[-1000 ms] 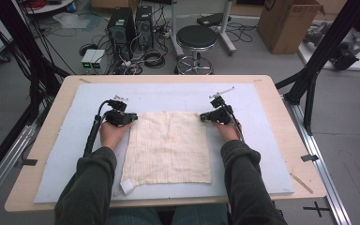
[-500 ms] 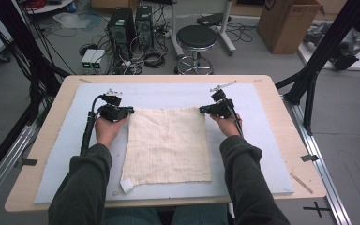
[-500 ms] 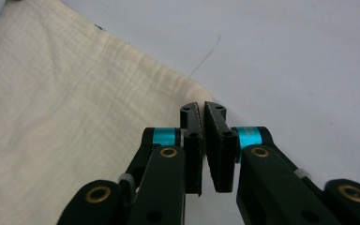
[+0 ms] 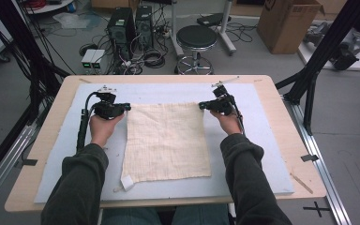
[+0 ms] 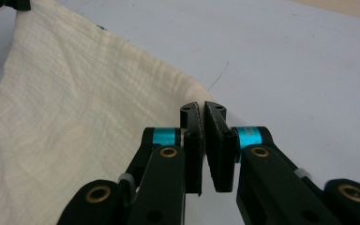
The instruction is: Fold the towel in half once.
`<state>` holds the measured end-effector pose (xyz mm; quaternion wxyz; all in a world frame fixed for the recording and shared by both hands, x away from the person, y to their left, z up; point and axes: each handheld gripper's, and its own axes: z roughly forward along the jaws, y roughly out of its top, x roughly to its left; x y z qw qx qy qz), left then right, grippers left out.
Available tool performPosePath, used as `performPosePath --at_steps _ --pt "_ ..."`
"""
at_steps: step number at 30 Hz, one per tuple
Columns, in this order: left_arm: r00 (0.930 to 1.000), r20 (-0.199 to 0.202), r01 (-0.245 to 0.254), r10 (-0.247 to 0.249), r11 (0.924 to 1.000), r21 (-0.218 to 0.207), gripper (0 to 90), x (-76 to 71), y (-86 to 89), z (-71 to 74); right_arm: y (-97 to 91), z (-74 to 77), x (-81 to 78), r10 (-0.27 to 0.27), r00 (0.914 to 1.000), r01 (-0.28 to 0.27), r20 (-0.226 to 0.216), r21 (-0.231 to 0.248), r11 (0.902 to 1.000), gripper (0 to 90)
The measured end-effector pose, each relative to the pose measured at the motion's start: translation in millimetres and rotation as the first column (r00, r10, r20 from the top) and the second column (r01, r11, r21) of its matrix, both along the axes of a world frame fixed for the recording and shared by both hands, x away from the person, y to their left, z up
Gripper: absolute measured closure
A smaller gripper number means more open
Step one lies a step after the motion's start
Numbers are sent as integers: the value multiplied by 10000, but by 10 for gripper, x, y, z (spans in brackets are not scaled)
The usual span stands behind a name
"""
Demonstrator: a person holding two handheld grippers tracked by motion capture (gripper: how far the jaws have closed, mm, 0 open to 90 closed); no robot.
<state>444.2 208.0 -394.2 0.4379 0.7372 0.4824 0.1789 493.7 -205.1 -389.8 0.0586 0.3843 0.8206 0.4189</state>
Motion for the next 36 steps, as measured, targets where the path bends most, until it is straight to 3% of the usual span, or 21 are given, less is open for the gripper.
performPosePath --at_steps 10,19,36 --pt "9988 200 441 -442 9990 51 874 -138 -45 105 -64 35 -127 201 9996 -210 189 505 9985 857" --pt "9994 248 246 -238 9992 -313 874 -270 64 42 -63 101 -225 506 9983 -521 301 494 9974 857" --pt "9965 549 665 -635 9963 -547 874 -467 120 85 -166 93 -398 809 9962 -834 313 885 9926 858"
